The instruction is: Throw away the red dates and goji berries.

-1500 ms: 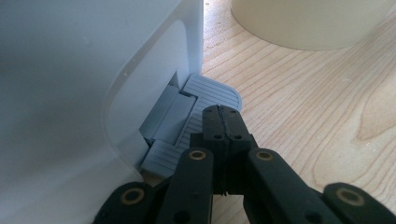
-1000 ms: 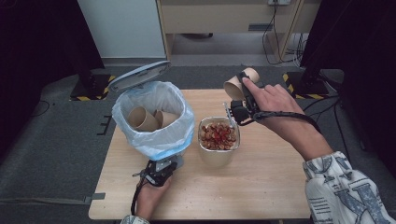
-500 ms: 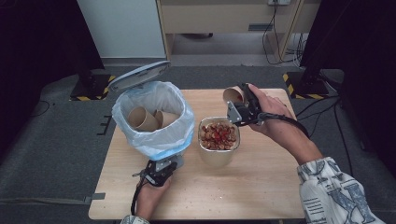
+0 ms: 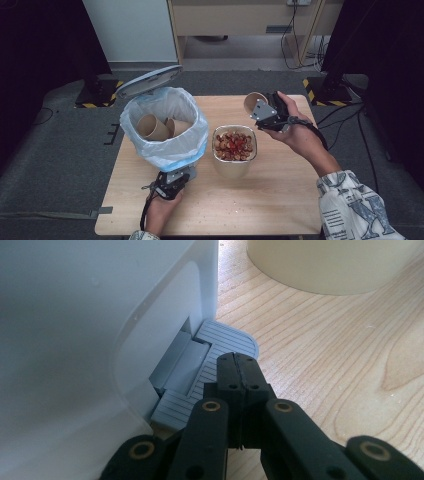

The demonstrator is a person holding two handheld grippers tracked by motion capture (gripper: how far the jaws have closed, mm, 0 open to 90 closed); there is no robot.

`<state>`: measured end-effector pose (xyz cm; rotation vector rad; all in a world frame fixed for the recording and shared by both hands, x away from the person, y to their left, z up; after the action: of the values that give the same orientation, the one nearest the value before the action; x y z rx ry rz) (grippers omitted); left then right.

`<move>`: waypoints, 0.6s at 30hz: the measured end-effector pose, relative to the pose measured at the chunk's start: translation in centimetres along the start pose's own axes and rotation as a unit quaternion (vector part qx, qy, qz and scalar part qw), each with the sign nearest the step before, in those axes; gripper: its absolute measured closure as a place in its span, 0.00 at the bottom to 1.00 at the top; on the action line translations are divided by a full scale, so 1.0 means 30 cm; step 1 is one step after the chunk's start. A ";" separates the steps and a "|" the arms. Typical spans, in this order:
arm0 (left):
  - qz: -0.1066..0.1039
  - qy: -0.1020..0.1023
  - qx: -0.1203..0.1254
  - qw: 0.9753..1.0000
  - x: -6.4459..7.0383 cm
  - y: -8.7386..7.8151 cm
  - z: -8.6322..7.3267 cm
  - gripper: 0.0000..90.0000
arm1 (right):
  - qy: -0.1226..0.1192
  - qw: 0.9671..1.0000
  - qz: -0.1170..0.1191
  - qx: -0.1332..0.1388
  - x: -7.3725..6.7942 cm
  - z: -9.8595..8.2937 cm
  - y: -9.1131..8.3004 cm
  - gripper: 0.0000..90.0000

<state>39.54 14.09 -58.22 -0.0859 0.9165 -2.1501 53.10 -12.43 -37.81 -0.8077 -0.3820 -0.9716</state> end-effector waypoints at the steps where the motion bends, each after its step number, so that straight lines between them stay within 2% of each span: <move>1: 0.000 0.000 0.000 1.000 0.000 0.000 0.000 1.00 | 0.011 1.000 0.004 0.000 0.002 -0.006 0.000 0.35; 5: 0.000 0.000 0.000 1.000 0.000 0.000 0.000 1.00 | 0.049 0.999 0.019 0.004 0.009 -0.028 0.002 0.35; 8: 0.000 0.000 0.000 1.000 0.000 0.000 0.000 1.00 | 0.064 0.998 0.028 0.003 0.011 -0.045 0.004 0.35; 18: -0.001 0.000 0.001 1.000 0.000 0.000 0.000 1.00 | 0.128 0.990 0.054 0.006 0.018 -0.097 0.007 0.35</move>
<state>39.56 14.09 -58.23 -0.0867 0.9146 -2.1519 53.40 -14.86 -39.49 -0.6763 -0.1213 -0.9558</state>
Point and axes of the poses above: each handheld gripper's, and its own axes: y roughly forward along the jaws, z roughly out of its top, x roughly to its right, the point moved 9 cm from there along y, roughly forward along the jaws, and after that the axes turned 14 degrees about y, right-handed, at the moved point
